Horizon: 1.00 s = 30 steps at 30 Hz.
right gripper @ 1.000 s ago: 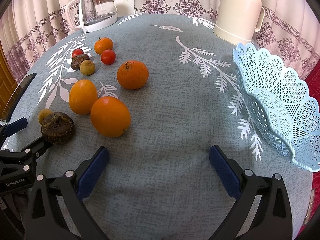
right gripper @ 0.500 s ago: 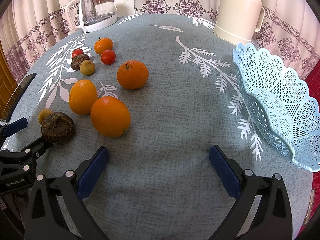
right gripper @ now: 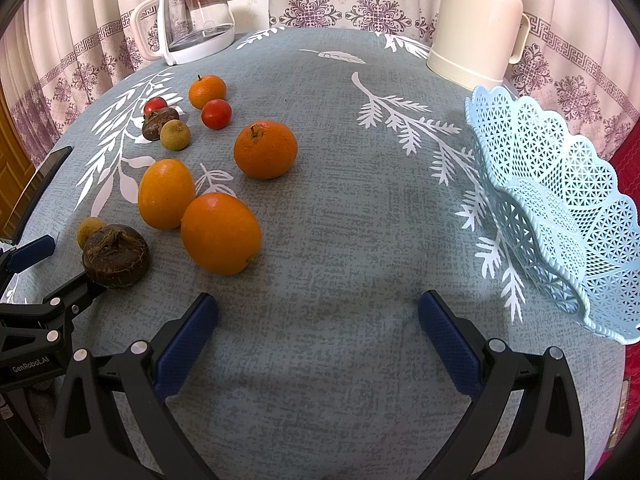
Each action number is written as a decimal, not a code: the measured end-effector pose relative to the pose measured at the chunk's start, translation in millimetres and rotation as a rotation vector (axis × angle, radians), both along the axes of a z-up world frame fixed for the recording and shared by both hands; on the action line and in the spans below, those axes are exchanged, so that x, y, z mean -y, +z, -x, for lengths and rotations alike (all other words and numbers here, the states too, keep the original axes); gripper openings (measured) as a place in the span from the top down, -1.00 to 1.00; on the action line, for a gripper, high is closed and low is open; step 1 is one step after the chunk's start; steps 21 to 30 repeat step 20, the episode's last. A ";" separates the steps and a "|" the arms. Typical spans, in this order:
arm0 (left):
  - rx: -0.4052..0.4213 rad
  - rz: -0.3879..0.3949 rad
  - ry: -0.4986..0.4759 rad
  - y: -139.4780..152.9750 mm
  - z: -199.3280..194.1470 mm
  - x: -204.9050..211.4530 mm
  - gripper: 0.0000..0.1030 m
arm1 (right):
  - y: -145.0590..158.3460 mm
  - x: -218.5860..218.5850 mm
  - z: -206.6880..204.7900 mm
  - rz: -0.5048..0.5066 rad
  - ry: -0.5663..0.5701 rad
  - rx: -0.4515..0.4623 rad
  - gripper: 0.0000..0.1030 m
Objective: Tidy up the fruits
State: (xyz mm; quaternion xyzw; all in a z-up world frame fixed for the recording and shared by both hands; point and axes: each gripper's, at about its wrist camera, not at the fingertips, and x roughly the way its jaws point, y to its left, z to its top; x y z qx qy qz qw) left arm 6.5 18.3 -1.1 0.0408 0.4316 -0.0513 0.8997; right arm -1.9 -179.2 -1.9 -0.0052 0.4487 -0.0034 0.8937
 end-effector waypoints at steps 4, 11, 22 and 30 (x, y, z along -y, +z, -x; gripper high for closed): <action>0.000 0.001 0.000 0.0 0.0 0.1 -0.96 | 0.0 0.2 0.0 0.000 0.000 0.000 -0.91; 0.000 0.000 0.000 -0.2 -0.1 -0.2 -0.96 | 0.0 0.0 -0.1 0.000 0.000 0.000 -0.91; -0.002 -0.006 0.001 0.8 -0.7 1.6 -0.96 | 0.0 -0.1 0.0 0.000 0.000 0.000 -0.91; -0.002 -0.006 0.001 0.8 -0.7 1.6 -0.96 | 0.0 -0.1 0.0 0.000 0.000 0.000 -0.91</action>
